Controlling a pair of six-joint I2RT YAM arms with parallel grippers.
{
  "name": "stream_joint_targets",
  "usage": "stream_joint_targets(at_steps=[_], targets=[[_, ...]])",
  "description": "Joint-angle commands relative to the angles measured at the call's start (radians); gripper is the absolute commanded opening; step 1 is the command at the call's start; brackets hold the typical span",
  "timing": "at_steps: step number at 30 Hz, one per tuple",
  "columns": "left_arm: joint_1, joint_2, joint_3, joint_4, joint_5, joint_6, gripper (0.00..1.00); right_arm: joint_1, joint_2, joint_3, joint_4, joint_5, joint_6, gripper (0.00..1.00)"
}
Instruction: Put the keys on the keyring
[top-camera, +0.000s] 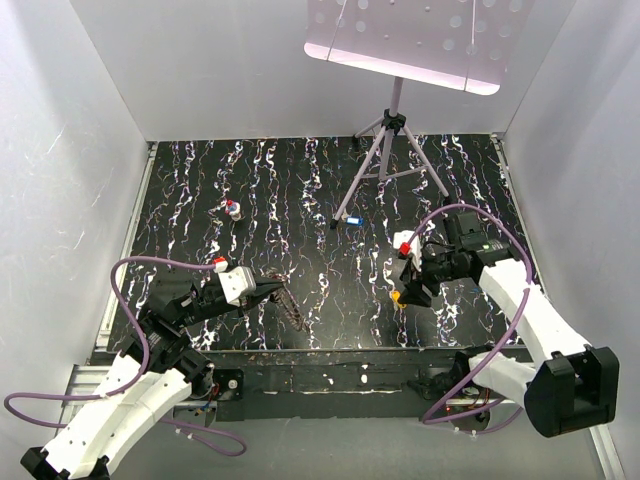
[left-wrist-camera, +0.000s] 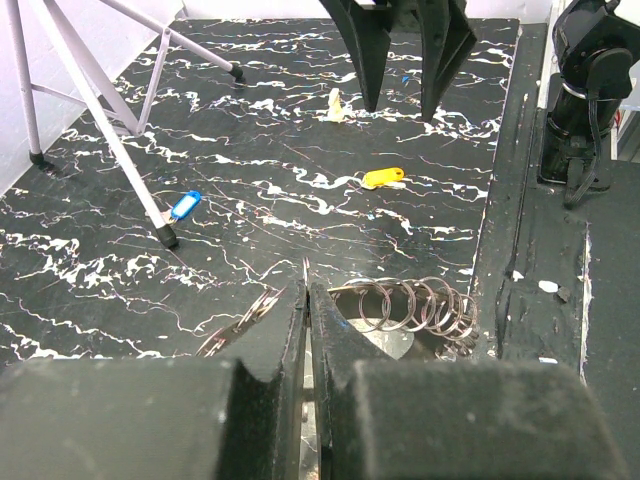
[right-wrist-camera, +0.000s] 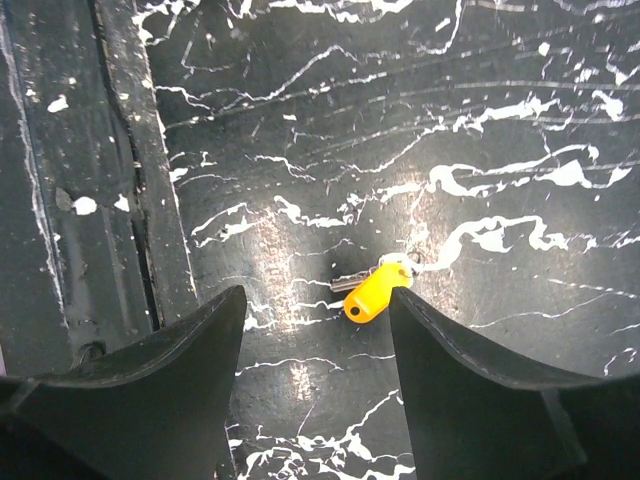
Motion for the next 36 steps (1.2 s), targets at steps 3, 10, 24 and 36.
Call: stream_joint_targets(at_steps=[3, 10, 24, 36], targets=[[-0.004, -0.001, 0.0, 0.036, -0.009, 0.006, 0.0, 0.005, 0.094, 0.002, 0.151, 0.11, 0.198, 0.66], [-0.004, 0.0, -0.002, 0.034, -0.014, 0.013, 0.0, 0.005, 0.339, 0.121, 0.098, 0.144, 0.403, 0.58], [-0.004, 0.002, -0.003, 0.036, -0.015, 0.014, 0.0, 0.004, 0.557, 0.197, 0.103, 0.216, 0.545, 0.52], [-0.004, 0.007, -0.006, 0.036, -0.012, 0.017, 0.0, 0.001, 0.632, 0.224, 0.098, 0.212, 0.546, 0.44]])
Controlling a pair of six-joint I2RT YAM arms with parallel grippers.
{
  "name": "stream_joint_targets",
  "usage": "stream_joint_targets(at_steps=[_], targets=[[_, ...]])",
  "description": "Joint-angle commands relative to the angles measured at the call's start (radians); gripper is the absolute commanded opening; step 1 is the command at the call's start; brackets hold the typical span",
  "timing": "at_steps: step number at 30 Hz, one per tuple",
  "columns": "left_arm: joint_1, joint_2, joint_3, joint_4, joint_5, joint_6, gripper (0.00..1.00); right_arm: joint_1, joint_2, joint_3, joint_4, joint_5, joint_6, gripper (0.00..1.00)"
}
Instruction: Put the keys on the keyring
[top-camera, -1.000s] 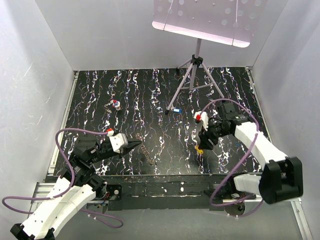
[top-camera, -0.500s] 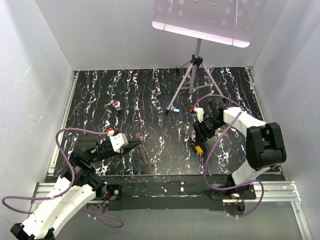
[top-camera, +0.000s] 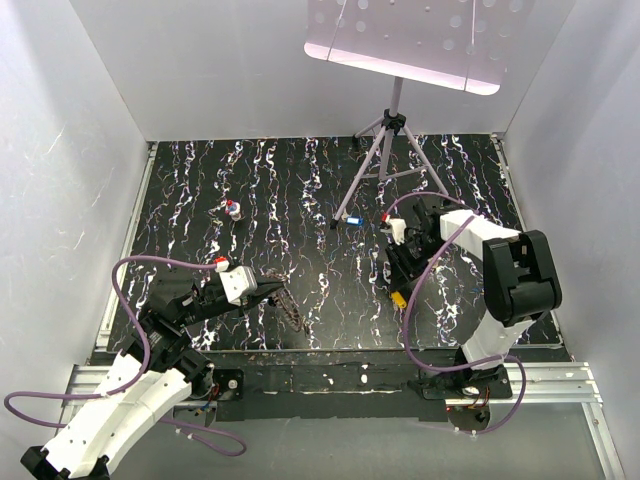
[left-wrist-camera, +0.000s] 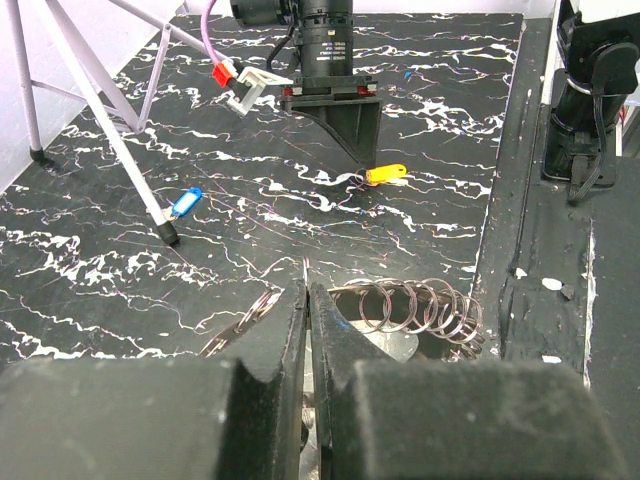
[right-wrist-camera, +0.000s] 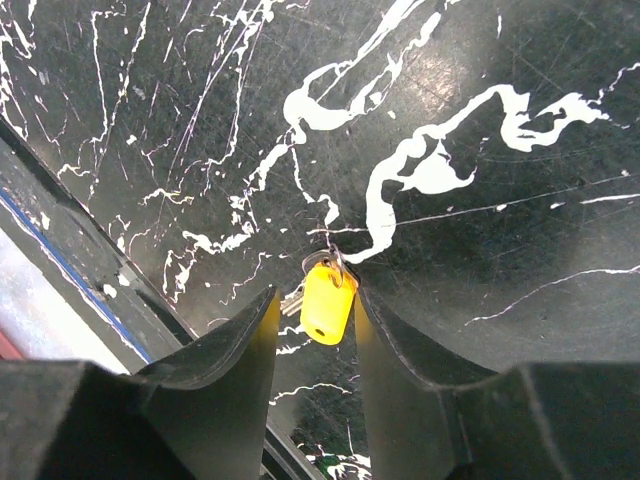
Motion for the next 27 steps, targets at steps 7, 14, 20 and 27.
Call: stream_joint_targets(at_steps=[7, 14, 20, 27], targets=[[-0.004, 0.003, -0.003, 0.038, -0.008, 0.01, 0.0, 0.0, 0.047, 0.059, -0.011, -0.013, 0.002, 0.38], [-0.004, 0.003, -0.003, 0.038, -0.008, 0.01, 0.0, 0.0, 0.063, 0.07, -0.019, -0.02, 0.0, 0.36], [-0.004, 0.006, -0.003, 0.039, -0.008, 0.008, 0.0, 0.002, 0.069, 0.075, -0.025, -0.023, 0.0, 0.35], [-0.004, 0.006, -0.004, 0.039, -0.007, 0.01, 0.0, 0.008, 0.077, 0.076, -0.033, -0.031, 0.003, 0.34]])
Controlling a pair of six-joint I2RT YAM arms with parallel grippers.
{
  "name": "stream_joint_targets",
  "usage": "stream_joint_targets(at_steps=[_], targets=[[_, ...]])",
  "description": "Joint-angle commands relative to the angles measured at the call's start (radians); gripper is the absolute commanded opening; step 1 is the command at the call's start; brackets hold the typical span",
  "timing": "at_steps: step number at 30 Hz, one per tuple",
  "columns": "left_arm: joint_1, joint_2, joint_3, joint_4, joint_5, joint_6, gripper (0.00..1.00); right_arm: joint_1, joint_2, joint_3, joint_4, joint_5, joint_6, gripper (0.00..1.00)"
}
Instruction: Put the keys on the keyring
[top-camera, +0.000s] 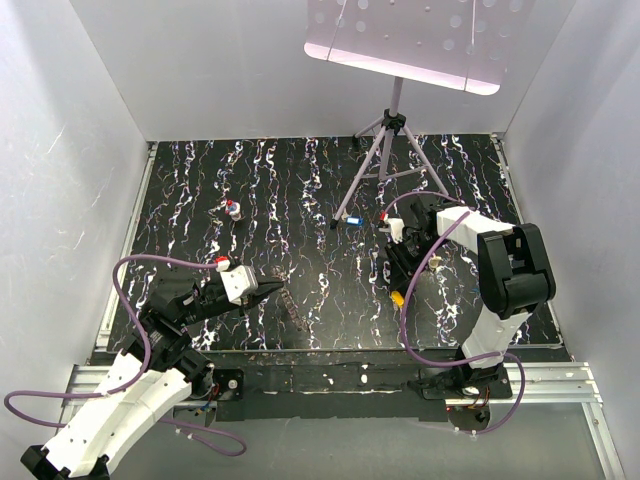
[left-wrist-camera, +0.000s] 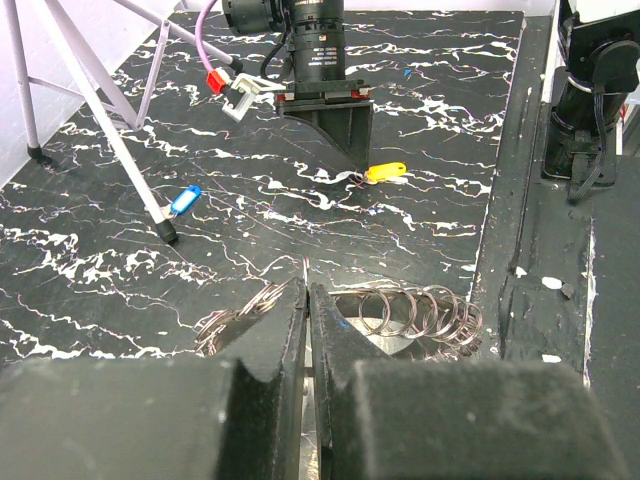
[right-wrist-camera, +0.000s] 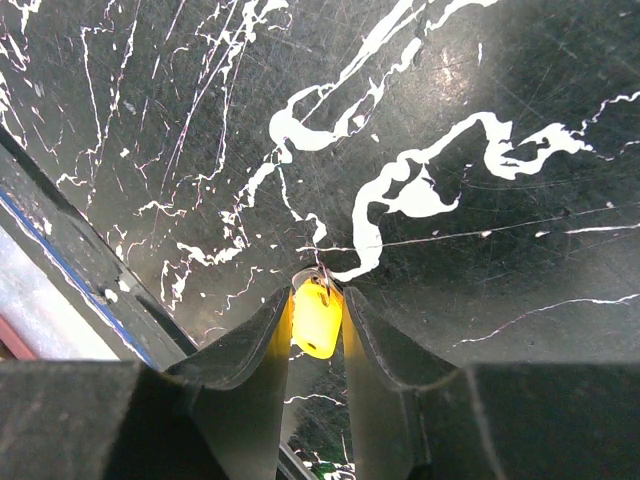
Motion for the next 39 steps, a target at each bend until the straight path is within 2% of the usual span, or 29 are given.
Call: stream_joint_targets(at_steps=[1, 39], targets=[[-0.004, 0.001, -0.003, 0.039, -0.006, 0.01, 0.0, 0.007, 0.007, 0.036, -0.026, -0.025, 0.001, 0.35], [-0.004, 0.006, -0.004, 0.038, -0.014, 0.01, 0.0, 0.044, 0.015, 0.036, -0.017, 0.01, 0.033, 0.25]])
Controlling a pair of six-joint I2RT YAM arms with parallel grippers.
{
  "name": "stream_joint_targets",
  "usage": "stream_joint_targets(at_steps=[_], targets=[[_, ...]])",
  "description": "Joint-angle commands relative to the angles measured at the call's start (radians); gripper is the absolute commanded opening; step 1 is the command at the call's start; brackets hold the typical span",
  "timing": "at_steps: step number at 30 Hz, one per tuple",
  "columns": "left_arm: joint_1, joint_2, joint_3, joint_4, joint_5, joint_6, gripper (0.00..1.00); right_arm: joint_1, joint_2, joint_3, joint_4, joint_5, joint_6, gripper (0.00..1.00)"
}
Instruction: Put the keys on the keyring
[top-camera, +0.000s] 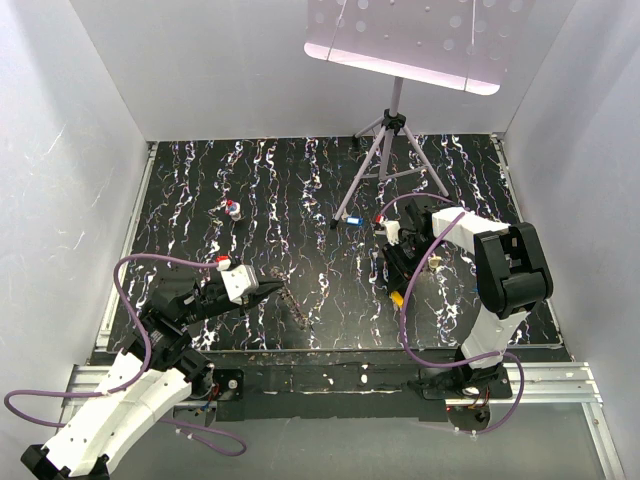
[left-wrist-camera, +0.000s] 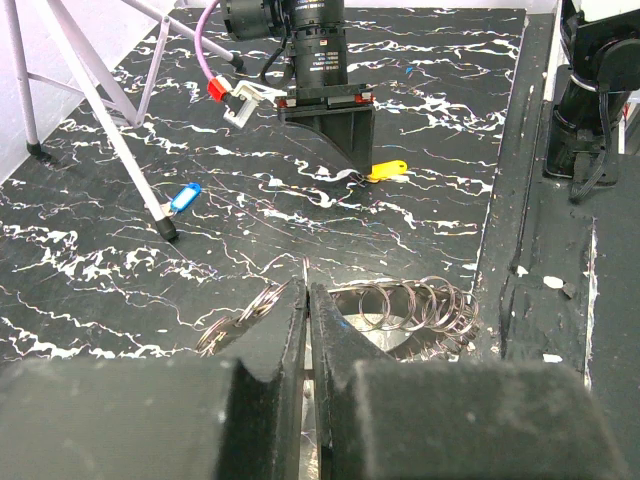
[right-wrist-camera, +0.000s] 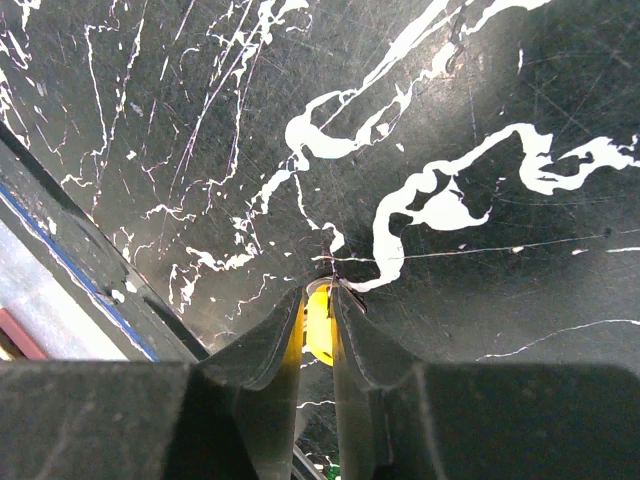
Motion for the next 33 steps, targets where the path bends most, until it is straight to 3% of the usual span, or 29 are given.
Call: stream_joint_targets(at_steps=[1, 22, 33], targets=[[-0.004, -0.001, -0.004, 0.036, -0.011, 0.01, 0.0, 0.008, 0.007, 0.036, -0.018, 0.005, 0.005, 0.24], [-0.004, -0.001, -0.004, 0.034, -0.008, 0.013, 0.0, 0.009, 0.012, 0.042, -0.028, 0.003, 0.002, 0.06], [-0.004, -0.003, -0.004, 0.034, -0.009, 0.013, 0.0, 0.017, 0.021, 0.048, -0.04, 0.007, -0.006, 0.19]])
